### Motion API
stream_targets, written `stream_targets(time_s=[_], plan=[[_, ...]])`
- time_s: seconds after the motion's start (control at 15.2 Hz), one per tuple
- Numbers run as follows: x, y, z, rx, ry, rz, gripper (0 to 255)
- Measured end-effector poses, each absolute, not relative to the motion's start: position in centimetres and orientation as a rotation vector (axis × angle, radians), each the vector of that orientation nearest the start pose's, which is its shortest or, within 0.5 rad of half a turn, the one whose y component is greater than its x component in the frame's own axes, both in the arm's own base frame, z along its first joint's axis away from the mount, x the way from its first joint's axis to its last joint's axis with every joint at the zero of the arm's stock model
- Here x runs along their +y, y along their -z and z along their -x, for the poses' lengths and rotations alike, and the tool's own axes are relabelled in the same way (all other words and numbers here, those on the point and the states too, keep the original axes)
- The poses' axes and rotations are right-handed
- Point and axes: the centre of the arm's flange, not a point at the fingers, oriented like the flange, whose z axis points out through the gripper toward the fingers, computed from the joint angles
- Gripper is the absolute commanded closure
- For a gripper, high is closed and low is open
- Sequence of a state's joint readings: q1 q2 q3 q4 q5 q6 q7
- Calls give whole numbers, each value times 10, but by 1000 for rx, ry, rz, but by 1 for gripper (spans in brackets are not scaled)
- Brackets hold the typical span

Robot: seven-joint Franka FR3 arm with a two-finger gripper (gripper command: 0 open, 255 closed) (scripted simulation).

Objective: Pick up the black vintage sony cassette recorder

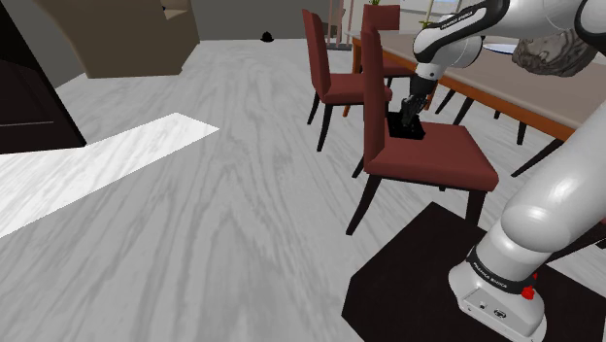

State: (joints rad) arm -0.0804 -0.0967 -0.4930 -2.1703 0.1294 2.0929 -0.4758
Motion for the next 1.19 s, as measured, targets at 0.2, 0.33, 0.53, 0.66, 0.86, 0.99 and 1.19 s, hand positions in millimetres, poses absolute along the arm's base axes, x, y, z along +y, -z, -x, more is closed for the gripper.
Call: stream_targets(time_s=[0.2, 0.33, 0.53, 0.66, 0.86, 0.99, 1.19], plan=[[-279, -432, -438, 240, 127, 2996, 255], [-279, -434, -437, 240, 126, 2996, 255], [-279, -446, -437, 240, 125, 2996, 255], [-279, -458, -437, 240, 125, 2996, 255], [-278, -473, -438, 240, 125, 2995, 255], [-278, -484, -437, 240, 125, 2995, 255], [-278, -499, -439, 240, 125, 2996, 255]])
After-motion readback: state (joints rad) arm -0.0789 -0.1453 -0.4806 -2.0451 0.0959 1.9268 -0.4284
